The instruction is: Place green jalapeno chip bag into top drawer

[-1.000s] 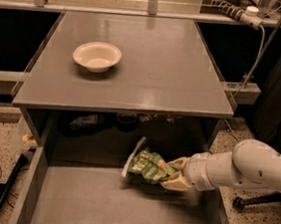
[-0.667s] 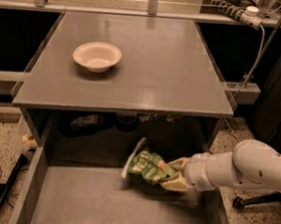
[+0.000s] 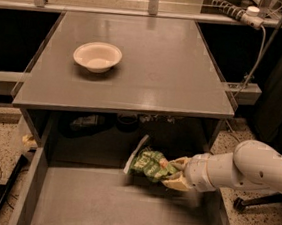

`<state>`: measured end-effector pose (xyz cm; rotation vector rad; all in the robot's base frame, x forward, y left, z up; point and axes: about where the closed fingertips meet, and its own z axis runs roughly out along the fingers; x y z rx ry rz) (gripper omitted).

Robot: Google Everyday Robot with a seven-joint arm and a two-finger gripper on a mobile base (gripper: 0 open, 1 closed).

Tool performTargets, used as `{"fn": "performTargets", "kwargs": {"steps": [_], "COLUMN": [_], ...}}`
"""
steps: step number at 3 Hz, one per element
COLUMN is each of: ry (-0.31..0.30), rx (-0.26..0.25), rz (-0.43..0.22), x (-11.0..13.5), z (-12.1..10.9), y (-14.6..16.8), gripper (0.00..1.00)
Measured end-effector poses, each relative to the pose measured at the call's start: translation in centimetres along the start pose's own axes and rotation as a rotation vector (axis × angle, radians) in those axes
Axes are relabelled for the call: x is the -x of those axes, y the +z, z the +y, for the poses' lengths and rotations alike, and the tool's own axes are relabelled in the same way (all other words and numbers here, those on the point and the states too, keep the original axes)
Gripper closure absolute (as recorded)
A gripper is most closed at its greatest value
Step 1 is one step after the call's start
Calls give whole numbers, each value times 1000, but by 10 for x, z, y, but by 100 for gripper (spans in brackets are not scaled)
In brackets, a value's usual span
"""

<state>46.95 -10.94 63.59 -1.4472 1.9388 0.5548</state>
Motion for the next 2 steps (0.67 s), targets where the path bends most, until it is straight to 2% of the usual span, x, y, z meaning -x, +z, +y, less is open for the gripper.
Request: {"fn": "performTargets", "kwargs": {"steps": [1, 2], "ry": [0, 0], "rx": [0, 0], "rz": [0, 0], "x": [0, 0], "z": [0, 0], "y": [0, 0], "gripper": [11, 0]}}
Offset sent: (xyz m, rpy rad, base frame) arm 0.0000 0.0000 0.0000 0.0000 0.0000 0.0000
